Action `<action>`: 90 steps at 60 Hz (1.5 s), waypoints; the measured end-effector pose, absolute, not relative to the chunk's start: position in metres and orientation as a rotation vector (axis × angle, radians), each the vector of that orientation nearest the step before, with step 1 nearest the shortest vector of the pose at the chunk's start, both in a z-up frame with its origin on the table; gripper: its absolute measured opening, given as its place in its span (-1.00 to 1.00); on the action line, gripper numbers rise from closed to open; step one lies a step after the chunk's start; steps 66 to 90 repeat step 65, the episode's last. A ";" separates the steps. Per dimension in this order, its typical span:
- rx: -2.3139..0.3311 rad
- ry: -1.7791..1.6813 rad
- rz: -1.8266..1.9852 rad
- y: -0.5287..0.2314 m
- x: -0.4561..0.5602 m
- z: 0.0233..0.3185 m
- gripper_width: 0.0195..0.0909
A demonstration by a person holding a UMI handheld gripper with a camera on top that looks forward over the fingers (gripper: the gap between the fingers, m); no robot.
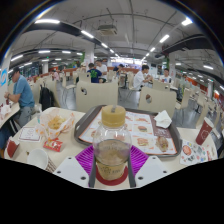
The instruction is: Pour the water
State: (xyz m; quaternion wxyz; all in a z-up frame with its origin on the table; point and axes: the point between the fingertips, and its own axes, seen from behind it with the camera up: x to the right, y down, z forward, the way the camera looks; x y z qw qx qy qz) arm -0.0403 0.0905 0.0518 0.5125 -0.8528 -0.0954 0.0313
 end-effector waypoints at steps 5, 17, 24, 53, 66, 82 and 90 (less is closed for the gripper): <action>-2.068 -0.236 0.079 0.091 -0.041 0.051 -0.11; -2.199 -0.251 0.045 0.056 -0.038 0.049 0.85; -2.211 -0.235 0.010 0.015 -0.042 0.076 0.83; -2.248 -0.106 -0.054 -0.161 -0.074 0.167 0.83; -2.244 -0.066 -0.078 -0.171 -0.068 0.176 0.83; -2.244 -0.066 -0.078 -0.171 -0.068 0.176 0.83; -2.244 -0.066 -0.078 -0.171 -0.068 0.176 0.83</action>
